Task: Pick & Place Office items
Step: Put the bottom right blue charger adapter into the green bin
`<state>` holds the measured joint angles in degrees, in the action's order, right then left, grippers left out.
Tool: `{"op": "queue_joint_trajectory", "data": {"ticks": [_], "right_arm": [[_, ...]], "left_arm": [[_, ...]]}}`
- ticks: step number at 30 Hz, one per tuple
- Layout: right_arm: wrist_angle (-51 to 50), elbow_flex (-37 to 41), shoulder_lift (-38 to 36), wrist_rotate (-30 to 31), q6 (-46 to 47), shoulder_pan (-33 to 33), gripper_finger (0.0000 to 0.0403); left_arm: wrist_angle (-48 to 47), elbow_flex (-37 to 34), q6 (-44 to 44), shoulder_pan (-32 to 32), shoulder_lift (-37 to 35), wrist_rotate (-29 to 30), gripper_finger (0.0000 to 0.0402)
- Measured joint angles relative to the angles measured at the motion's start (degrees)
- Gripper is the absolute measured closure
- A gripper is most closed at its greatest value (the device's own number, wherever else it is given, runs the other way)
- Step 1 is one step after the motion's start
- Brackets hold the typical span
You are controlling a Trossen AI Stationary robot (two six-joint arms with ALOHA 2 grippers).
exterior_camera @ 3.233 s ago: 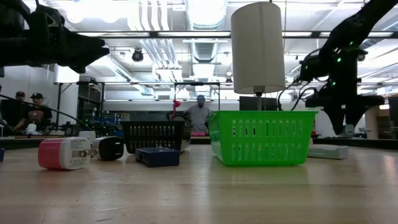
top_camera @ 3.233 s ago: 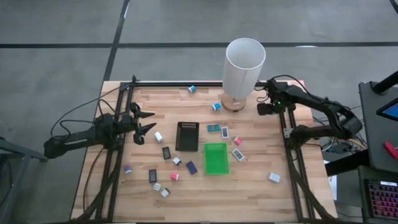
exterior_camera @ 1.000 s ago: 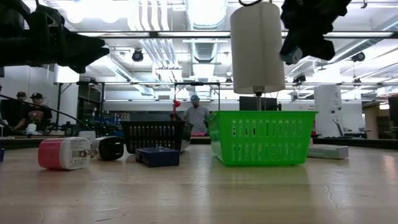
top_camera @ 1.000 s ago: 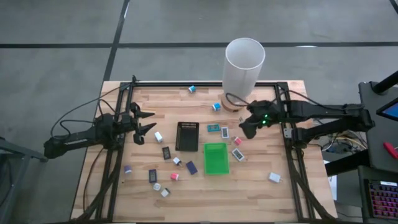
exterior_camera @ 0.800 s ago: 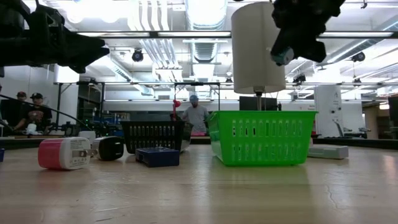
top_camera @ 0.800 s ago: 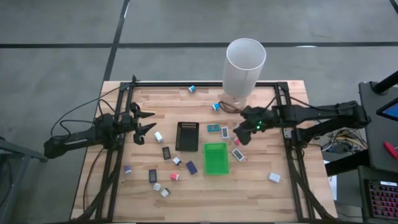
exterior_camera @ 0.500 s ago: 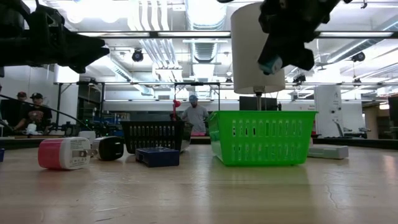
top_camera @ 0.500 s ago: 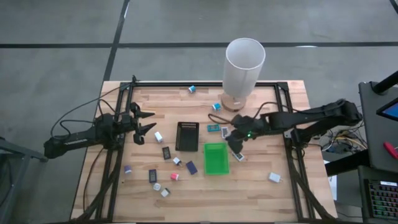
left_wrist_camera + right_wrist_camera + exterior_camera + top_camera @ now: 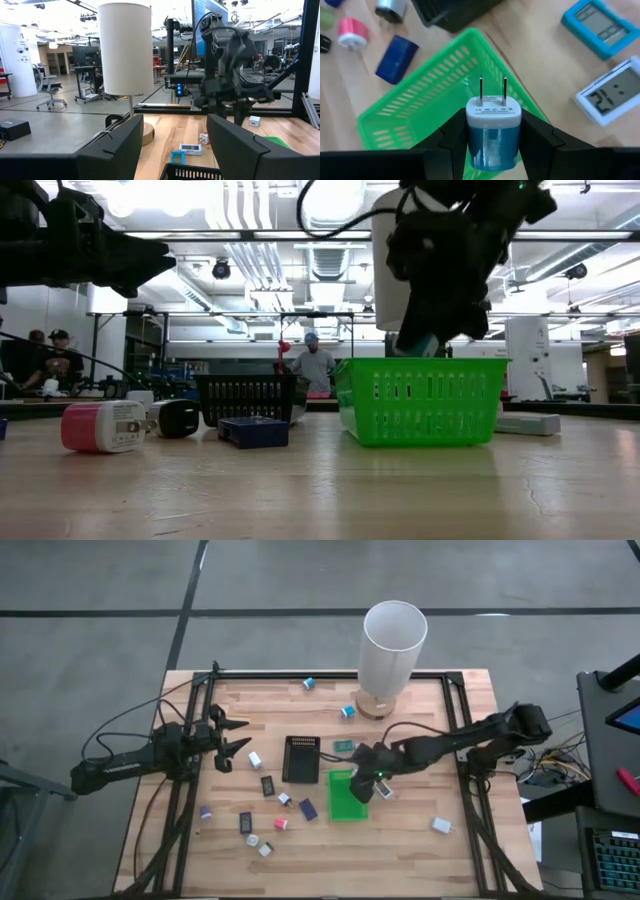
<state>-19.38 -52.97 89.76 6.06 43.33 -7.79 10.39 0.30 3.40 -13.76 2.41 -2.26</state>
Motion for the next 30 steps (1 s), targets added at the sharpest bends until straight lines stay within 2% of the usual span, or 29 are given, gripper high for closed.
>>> {"op": "queue_joint_trajectory", "data": {"ticks": [24, 30], "right_arm": [[5.5, -0.11, 9.37, -2.05, -0.46, -2.38, 0.027], [6.21, -0.15, 9.43, -2.06, -0.47, -2.36, 0.0248]], "left_arm": [[-0.15, 0.0, 0.0, 0.0, 0.14, 0.02, 0.0176], [-0.19, 0.0, 0.0, 0.0, 0.42, 0.0, 0.0176]]}}
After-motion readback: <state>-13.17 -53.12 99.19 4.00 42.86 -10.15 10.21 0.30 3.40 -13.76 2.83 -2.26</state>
